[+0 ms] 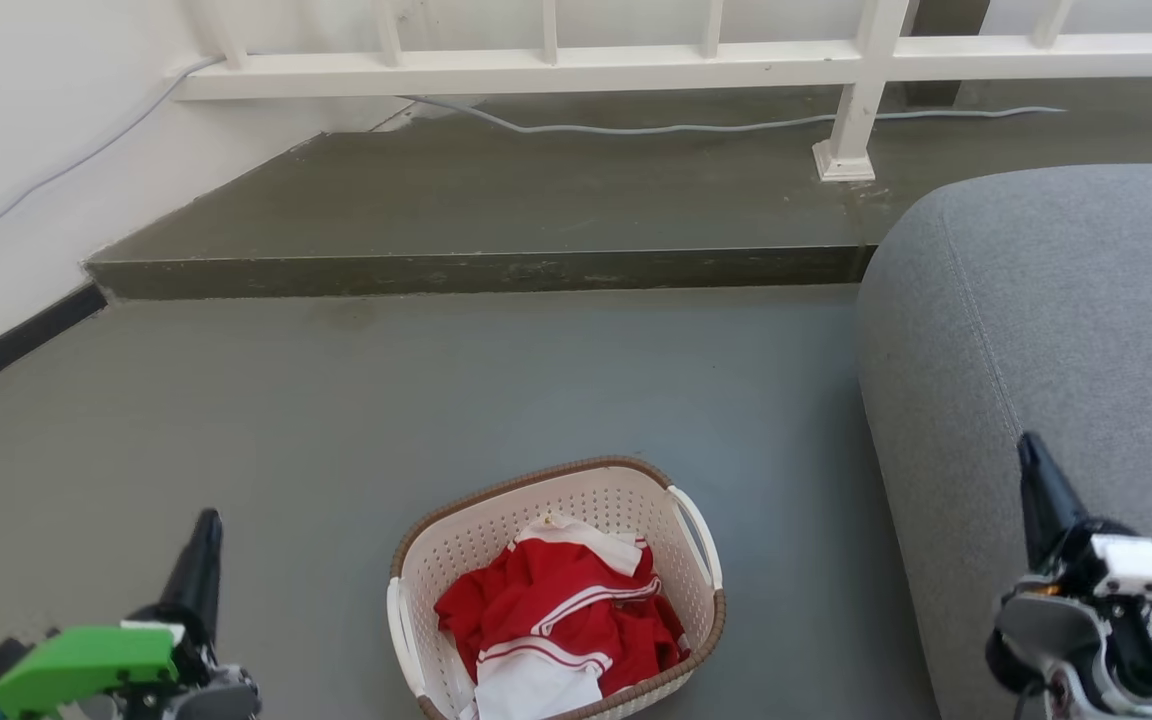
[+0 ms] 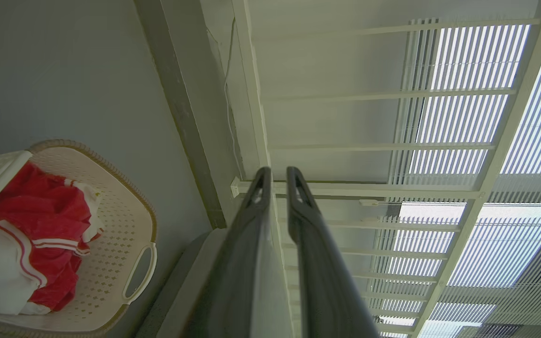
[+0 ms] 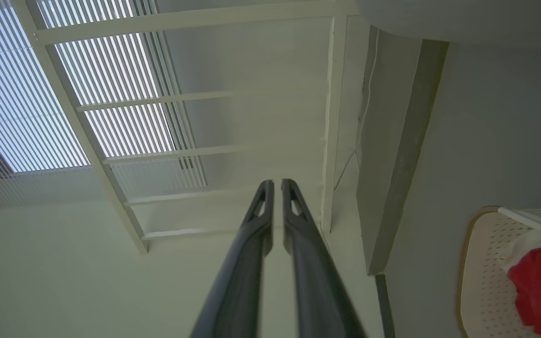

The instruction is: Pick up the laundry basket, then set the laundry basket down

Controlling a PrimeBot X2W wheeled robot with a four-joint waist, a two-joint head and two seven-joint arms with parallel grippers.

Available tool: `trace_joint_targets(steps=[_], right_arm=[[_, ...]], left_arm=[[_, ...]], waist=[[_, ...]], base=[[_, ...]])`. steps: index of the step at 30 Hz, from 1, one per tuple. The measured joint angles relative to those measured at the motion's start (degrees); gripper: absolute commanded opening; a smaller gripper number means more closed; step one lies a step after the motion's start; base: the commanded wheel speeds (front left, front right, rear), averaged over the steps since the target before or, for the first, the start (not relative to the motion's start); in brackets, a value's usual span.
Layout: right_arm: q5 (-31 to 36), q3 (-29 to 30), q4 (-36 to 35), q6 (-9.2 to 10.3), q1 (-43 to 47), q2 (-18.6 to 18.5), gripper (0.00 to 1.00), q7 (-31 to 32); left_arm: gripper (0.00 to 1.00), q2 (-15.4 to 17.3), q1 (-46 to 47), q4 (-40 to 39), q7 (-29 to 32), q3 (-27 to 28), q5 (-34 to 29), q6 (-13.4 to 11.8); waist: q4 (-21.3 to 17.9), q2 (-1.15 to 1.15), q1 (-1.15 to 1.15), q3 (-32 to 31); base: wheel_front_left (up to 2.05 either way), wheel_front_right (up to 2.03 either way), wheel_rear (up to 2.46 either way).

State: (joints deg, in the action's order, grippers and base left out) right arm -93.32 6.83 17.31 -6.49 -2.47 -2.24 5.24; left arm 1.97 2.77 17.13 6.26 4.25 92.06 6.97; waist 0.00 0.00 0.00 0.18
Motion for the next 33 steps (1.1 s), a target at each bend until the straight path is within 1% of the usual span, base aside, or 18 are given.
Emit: trace_joint_targets(steps=[4,12,17,26,33], right_arm=[[0.00,-0.22,1.46,0.01,1.87,0.89,1.00,-0.14],[0.19,-1.45,0.81,0.01,1.80,0.81,1.00,-1.12],[1.87,-2.44,0.35,0.01,1.76,0.79,1.00,-2.22],[6.23,-5.35,-0.76,0.01,1.14,0.47,1.00,-4.22],[11.35,-7.82,-1.26,0.00,0.25,-0.68,1.00,-5.73]], left_arm=[[1.00,-0.96,-1.68,1.37,0.00,-0.38,-0.01,-0.01],[1.00,-0.94,-1.64,0.80,-0.78,-0.46,-0.53,-0.01],[1.00,-0.86,-1.63,0.24,-1.52,-0.92,-1.41,-0.01],[1.00,0.32,-1.57,-1.59,-4.16,-2.87,-5.87,-0.01],[1.00,1.99,-1.53,-2.60,-5.92,-5.13,-11.94,0.00]], waist=[[0.00,0.00,0.00,0.01],[0.00,0.00,0.00,0.06],[0.01,0.00,0.00,0.09],[-0.01,0.00,0.00,0.16],[-0.07,0.00,0.00,0.20]], base=[[0.00,0.00,0.00],[0.00,0.00,0.00],[0.00,0.00,0.00],[0.00,0.00,0.00],[0.00,0.00,0.00]])
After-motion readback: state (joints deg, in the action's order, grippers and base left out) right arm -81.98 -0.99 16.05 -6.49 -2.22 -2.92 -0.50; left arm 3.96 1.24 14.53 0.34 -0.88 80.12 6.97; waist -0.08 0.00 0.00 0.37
